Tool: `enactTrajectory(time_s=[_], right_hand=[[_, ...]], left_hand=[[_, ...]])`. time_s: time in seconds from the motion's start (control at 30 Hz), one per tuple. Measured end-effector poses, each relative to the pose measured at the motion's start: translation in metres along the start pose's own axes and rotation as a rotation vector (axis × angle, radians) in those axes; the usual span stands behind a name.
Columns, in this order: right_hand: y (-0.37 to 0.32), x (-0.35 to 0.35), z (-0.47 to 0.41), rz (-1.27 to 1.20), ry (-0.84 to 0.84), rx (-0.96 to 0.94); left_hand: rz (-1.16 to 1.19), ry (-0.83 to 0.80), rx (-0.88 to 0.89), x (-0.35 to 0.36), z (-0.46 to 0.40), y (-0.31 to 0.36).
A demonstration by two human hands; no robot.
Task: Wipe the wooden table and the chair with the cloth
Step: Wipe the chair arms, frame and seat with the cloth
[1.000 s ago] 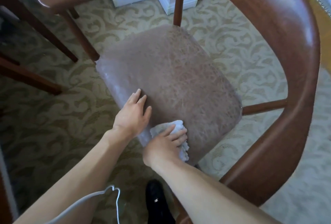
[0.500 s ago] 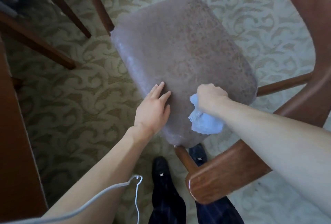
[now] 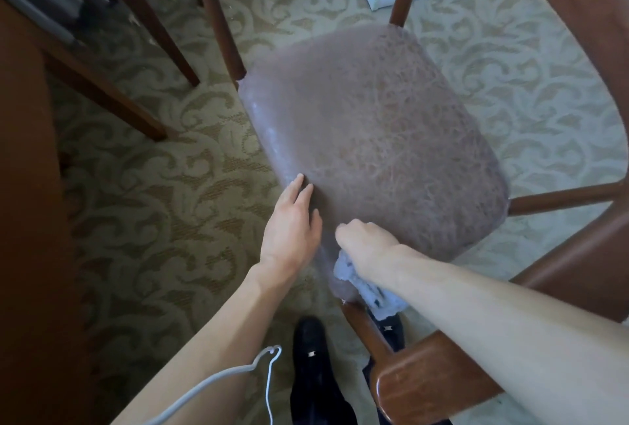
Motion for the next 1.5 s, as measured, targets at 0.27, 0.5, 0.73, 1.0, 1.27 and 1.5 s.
enactTrajectory(time_s=[0.27, 0.5, 0.73, 1.0, 1.27, 1.5], right_hand=[[-0.017, -0.041, -0.05, -0.065, 0.443, -0.145], [-0.032, -0.023, -0.044, 0.218, 0.487, -0.179], [-0.032, -0.046, -0.091, 0.449, 0.369, -0.249], [-0.021, -0.153, -0.184, 0.403, 0.479, -0.169], [0.046, -0.18, -0.174, 0.164, 0.612, -0.006], [0.201, -0.174, -0.109, -0.027, 0.646, 0.329]], left_hand=[[0.116, 0.135, -0.091, -0.026, -0.026, -0.016], [0.12, 0.125, -0.126, -0.035, -0.051, -0.039], [0.218, 0.115, -0.183, -0.031, -0.071, -0.049], [0.436, 0.209, -0.146, -0.058, -0.128, -0.035], [0.287, 0.16, 0.043, -0.063, -0.158, 0.009], [0.155, 0.193, -0.083, -0.06, -0.159, -0.003]])
Point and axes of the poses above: each hand's wrist, its own z-axis away from the middle knuckle, its own x-axis out of the palm, y = z × x, the point moved 8 cm from there along -z, towards the middle knuckle, and after that the axes turned 14 degrees about -x, right-handed, at the moved point
